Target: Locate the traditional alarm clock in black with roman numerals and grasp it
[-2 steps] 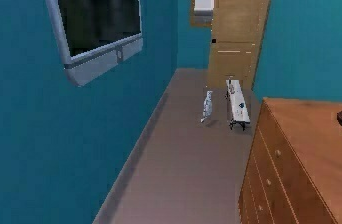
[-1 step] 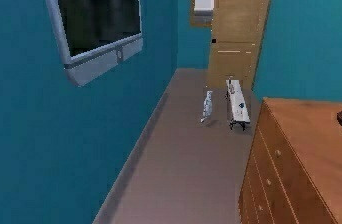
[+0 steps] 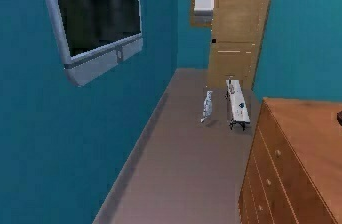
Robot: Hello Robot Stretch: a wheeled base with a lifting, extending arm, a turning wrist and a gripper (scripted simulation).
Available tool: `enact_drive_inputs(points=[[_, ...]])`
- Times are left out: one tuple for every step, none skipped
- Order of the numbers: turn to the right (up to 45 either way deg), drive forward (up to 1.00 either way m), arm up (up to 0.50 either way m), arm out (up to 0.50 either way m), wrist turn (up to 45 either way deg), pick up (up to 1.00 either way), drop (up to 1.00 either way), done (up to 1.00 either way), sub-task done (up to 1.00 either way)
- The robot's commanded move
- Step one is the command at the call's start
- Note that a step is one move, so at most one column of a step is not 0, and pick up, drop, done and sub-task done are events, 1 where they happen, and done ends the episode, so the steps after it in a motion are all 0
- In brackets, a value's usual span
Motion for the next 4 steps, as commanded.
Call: enact_drive_inputs(points=[[0.0, 0.0, 0.0, 0.0, 45.0, 0.0, 0.0, 0.0, 0.0], [0.0, 0.0, 0.0, 0.0, 45.0, 0.0, 0.0, 0.0, 0.0], [0.0, 0.0, 0.0, 0.0, 45.0, 0.0, 0.0, 0.0, 0.0], [0.0, 0.0, 0.0, 0.0, 45.0, 0.0, 0.0, 0.0, 0.0]])
